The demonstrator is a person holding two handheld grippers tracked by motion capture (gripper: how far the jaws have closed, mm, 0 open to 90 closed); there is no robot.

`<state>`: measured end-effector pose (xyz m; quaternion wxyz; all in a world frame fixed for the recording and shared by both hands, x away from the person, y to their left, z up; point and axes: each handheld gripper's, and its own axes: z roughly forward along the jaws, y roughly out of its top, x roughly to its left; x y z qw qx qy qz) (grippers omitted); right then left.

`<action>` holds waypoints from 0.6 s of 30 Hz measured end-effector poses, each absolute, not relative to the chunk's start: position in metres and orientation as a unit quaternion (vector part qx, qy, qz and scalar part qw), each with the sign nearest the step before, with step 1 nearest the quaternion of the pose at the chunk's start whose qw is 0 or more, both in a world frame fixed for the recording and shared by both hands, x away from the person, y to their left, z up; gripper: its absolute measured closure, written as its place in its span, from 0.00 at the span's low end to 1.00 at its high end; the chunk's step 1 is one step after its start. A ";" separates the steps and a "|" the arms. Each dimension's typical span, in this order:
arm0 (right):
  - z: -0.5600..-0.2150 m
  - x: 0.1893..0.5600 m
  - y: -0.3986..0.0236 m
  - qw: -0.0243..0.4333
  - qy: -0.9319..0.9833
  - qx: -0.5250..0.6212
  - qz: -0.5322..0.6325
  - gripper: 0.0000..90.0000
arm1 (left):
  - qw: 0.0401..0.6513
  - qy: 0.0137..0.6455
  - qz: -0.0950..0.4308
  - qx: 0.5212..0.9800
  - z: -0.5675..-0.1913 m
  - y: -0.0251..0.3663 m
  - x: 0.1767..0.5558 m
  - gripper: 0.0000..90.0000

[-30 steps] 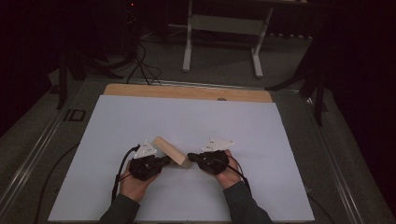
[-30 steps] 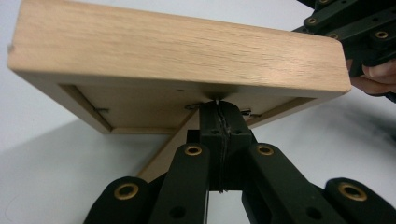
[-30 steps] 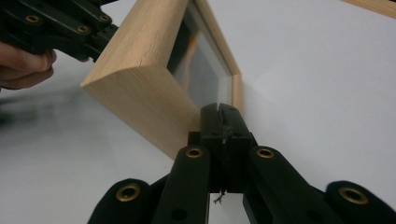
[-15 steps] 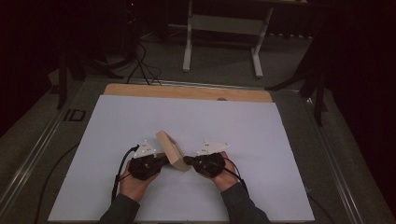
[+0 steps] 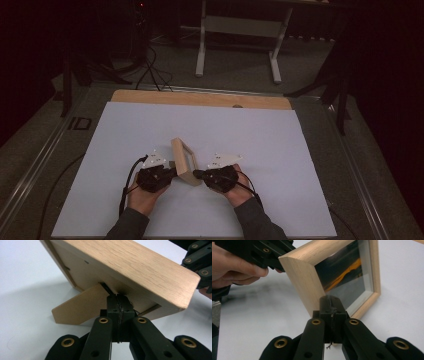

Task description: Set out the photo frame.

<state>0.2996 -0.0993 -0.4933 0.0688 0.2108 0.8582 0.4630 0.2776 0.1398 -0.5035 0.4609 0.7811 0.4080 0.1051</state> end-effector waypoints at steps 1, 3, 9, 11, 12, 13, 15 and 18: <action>-0.493 0.299 -0.099 0.069 0.858 0.209 0.464 1.00 | 0.461 0.408 0.106 0.781 -0.504 0.140 0.278 0.99; -0.493 0.299 -0.098 0.068 0.859 0.208 0.463 1.00 | 0.460 0.409 0.106 0.781 -0.504 0.140 0.278 0.99; -0.493 0.297 -0.095 0.066 0.861 0.203 0.463 1.00 | 0.459 0.414 0.106 0.779 -0.505 0.141 0.278 0.99; -0.493 0.296 -0.094 0.066 0.861 0.200 0.462 1.00 | 0.459 0.415 0.106 0.779 -0.505 0.141 0.279 0.99; -0.493 0.296 -0.093 0.065 0.862 0.200 0.461 1.00 | 0.459 0.416 0.105 0.778 -0.505 0.142 0.279 0.99; -0.493 0.295 -0.093 0.065 0.862 0.199 0.461 1.00 | 0.459 0.417 0.104 0.777 -0.505 0.142 0.279 0.99; -0.493 0.295 -0.092 0.064 0.862 0.197 0.462 1.00 | 0.459 0.418 0.104 0.777 -0.506 0.142 0.279 0.99; -0.493 0.294 -0.090 0.064 0.864 0.192 0.461 1.00 | 0.459 0.420 0.101 0.776 -0.507 0.143 0.280 1.00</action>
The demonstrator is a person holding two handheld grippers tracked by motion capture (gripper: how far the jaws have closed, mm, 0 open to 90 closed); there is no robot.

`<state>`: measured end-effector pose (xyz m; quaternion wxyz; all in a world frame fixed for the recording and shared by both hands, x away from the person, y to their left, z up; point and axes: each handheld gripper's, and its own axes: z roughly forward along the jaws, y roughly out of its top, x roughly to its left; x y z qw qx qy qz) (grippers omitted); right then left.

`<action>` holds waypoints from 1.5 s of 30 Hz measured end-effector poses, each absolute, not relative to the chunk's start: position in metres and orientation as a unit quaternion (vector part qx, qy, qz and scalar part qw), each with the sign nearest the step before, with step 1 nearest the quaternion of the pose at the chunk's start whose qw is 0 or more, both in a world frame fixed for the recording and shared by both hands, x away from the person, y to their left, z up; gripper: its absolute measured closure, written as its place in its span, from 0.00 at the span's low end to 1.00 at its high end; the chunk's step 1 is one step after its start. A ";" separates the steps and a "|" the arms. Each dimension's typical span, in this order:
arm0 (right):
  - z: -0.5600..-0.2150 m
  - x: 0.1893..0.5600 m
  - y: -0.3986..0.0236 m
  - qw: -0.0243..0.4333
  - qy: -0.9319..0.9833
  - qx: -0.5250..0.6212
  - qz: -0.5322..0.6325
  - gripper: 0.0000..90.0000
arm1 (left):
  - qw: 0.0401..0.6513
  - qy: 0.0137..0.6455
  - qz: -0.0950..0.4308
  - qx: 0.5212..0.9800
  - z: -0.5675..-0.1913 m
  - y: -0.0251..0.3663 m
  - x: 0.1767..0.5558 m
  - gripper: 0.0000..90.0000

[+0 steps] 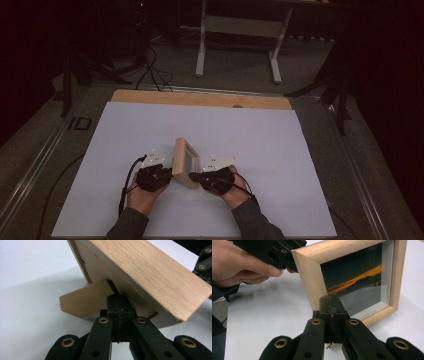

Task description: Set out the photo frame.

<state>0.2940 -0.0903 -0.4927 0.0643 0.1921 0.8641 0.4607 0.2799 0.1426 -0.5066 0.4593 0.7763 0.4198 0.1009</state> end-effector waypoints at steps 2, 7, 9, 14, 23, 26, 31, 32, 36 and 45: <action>-0.493 0.293 -0.089 0.064 0.865 0.191 0.460 1.00 | 0.457 0.420 0.100 0.777 -0.507 0.143 0.280 1.00; -0.493 0.292 -0.088 0.066 0.866 0.187 0.460 0.99 | 0.458 0.422 0.100 0.776 -0.508 0.143 0.281 1.00; -0.493 0.292 -0.088 0.065 0.865 0.190 0.460 0.99 | 0.459 0.422 0.099 0.776 -0.508 0.143 0.281 0.99; -0.493 0.293 -0.088 0.065 0.864 0.191 0.460 0.99 | 0.461 0.422 0.099 0.774 -0.508 0.143 0.281 0.99; -0.492 0.294 -0.090 0.071 0.866 0.191 0.457 0.97 | 0.472 0.422 0.100 0.768 -0.505 0.147 0.280 0.98; -0.492 0.294 -0.091 0.072 0.866 0.190 0.457 0.96 | 0.471 0.424 0.103 0.767 -0.505 0.148 0.281 0.97; -0.492 0.294 -0.091 0.075 0.868 0.187 0.454 0.96 | 0.472 0.428 0.111 0.763 -0.504 0.152 0.280 0.95; -0.492 0.294 -0.091 0.075 0.868 0.187 0.454 0.96 | 0.471 0.429 0.113 0.762 -0.503 0.153 0.280 0.95; -0.491 0.294 -0.092 0.078 0.867 0.188 0.454 0.95 | 0.474 0.433 0.121 0.757 -0.502 0.156 0.279 0.92; -0.488 0.297 -0.098 0.086 0.863 0.196 0.457 0.92 | 0.485 0.443 0.134 0.742 -0.494 0.163 0.276 0.82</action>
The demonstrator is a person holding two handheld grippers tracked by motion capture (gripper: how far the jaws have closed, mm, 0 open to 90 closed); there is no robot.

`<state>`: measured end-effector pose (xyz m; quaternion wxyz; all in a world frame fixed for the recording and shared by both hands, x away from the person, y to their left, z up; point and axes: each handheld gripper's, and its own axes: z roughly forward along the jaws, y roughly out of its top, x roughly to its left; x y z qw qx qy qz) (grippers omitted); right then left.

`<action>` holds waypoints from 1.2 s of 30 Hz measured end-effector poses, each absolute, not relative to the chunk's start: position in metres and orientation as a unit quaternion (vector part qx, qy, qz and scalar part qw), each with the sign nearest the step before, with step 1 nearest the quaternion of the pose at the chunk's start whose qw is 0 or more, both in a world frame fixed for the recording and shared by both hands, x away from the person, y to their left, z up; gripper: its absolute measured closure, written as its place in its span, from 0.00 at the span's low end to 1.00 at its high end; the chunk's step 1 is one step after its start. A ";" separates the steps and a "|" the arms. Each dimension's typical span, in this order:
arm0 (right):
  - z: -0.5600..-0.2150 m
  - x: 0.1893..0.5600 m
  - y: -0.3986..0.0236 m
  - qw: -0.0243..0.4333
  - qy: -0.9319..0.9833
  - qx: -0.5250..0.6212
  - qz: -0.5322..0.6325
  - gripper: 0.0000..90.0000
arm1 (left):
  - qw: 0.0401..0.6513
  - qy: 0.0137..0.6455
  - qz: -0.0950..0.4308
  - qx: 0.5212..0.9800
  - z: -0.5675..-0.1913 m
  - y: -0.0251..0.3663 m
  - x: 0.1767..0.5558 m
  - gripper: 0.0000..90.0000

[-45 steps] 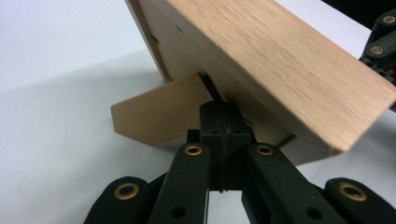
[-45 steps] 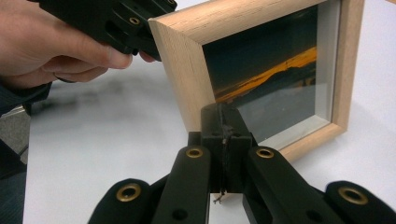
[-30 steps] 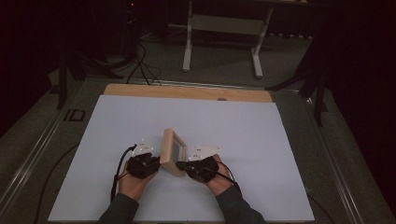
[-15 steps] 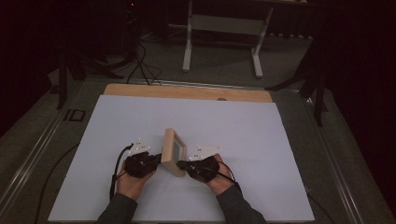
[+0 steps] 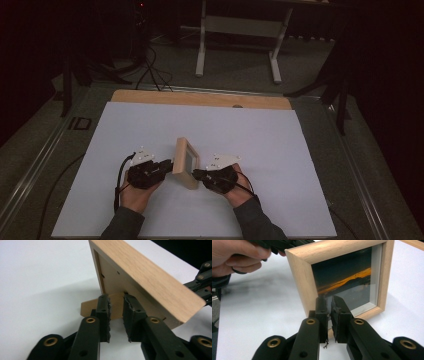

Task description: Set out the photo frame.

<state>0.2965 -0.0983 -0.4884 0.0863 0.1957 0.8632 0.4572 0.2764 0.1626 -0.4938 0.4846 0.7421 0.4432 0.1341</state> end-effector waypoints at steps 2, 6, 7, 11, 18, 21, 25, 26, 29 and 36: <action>-0.488 0.297 -0.099 0.087 0.862 0.198 0.457 0.91 | 0.485 0.448 0.137 0.738 -0.493 0.164 0.276 0.79; -0.488 0.298 -0.101 0.089 0.861 0.200 0.458 0.90 | 0.488 0.455 0.139 0.732 -0.490 0.168 0.275 0.74; -0.488 0.298 -0.101 0.090 0.861 0.202 0.458 0.88 | 0.490 0.458 0.138 0.729 -0.489 0.168 0.275 0.72; -0.488 0.299 -0.103 0.093 0.859 0.209 0.458 0.83 | 0.497 0.460 0.140 0.722 -0.486 0.171 0.274 0.66; -0.489 0.302 -0.106 0.101 0.855 0.223 0.457 0.72 | 0.506 0.463 0.142 0.714 -0.479 0.174 0.271 0.56; -0.489 0.303 -0.107 0.103 0.854 0.227 0.456 0.69 | 0.510 0.462 0.142 0.711 -0.476 0.174 0.269 0.54; -0.488 0.304 -0.110 0.102 0.852 0.234 0.457 0.65 | 0.515 0.463 0.139 0.708 -0.471 0.174 0.267 0.50; -0.488 0.305 -0.110 0.099 0.851 0.237 0.458 0.63 | 0.516 0.463 0.138 0.708 -0.470 0.174 0.267 0.48; -0.489 0.306 -0.111 0.097 0.850 0.239 0.459 0.61 | 0.516 0.460 0.142 0.709 -0.467 0.172 0.266 0.46; -0.487 0.308 -0.115 0.099 0.848 0.247 0.458 0.56 | 0.518 0.453 0.143 0.712 -0.460 0.166 0.260 0.43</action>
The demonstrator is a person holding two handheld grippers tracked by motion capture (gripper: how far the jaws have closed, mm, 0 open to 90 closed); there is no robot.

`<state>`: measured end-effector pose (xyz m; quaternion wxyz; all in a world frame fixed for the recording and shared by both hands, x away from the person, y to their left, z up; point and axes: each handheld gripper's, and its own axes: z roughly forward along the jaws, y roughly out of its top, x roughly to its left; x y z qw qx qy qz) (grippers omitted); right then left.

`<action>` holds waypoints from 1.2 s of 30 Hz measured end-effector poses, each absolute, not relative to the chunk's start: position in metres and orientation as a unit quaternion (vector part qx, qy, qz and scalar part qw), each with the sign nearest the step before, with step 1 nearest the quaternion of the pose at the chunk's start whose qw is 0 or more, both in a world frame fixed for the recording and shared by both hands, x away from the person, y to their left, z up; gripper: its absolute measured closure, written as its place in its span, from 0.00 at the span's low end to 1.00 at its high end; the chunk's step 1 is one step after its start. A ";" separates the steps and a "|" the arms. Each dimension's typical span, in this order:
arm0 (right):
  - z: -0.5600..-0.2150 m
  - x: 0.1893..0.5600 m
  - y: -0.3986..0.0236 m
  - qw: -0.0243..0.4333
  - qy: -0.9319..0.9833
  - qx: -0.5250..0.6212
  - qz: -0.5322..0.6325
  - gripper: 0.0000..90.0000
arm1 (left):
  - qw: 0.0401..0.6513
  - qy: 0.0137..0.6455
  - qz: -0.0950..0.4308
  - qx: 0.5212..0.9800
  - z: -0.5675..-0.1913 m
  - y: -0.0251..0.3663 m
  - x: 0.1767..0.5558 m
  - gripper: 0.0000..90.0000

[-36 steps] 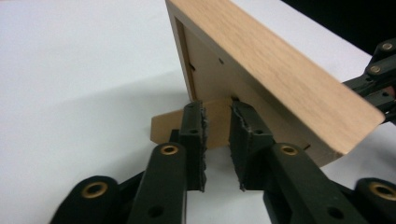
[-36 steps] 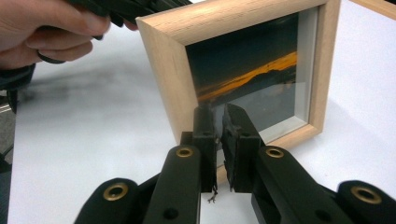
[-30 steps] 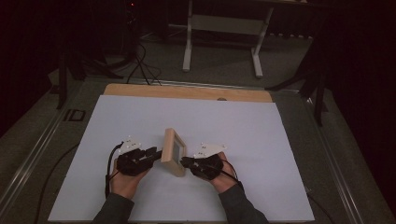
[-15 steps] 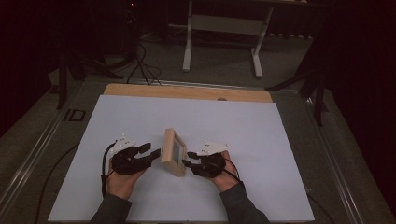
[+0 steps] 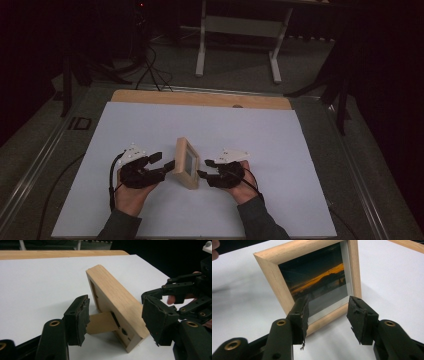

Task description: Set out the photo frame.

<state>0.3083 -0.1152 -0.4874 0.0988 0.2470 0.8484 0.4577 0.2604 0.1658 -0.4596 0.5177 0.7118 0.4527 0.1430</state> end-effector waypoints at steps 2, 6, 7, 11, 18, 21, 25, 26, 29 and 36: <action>-0.487 0.309 -0.116 0.099 0.848 0.249 0.457 0.56 | 0.517 0.453 0.143 0.712 -0.459 0.165 0.260 0.42; -0.487 0.309 -0.117 0.101 0.847 0.251 0.458 0.55 | 0.518 0.451 0.143 0.712 -0.458 0.162 0.259 0.39; -0.486 0.309 -0.117 0.101 0.847 0.252 0.458 0.54 | 0.518 0.451 0.143 0.712 -0.458 0.162 0.259 0.39; -0.486 0.310 -0.119 0.102 0.846 0.253 0.459 0.54 | 0.519 0.448 0.142 0.714 -0.458 0.158 0.258 0.38; -0.485 0.310 -0.120 0.104 0.844 0.253 0.461 0.53 | 0.511 0.444 0.143 0.722 -0.461 0.149 0.257 0.35; -0.484 0.310 -0.121 0.105 0.843 0.254 0.462 0.53 | 0.510 0.445 0.143 0.722 -0.463 0.146 0.258 0.34; -0.482 0.311 -0.123 0.106 0.841 0.256 0.464 0.53 | 0.508 0.447 0.142 0.722 -0.465 0.143 0.259 0.33; -0.482 0.311 -0.124 0.106 0.841 0.256 0.465 0.53 | 0.504 0.447 0.143 0.725 -0.466 0.141 0.260 0.33; -0.480 0.311 -0.125 0.108 0.839 0.258 0.467 0.53 | 0.496 0.449 0.145 0.729 -0.468 0.138 0.261 0.33; -0.476 0.312 -0.129 0.112 0.834 0.262 0.472 0.53 | 0.488 0.449 0.143 0.735 -0.473 0.133 0.264 0.33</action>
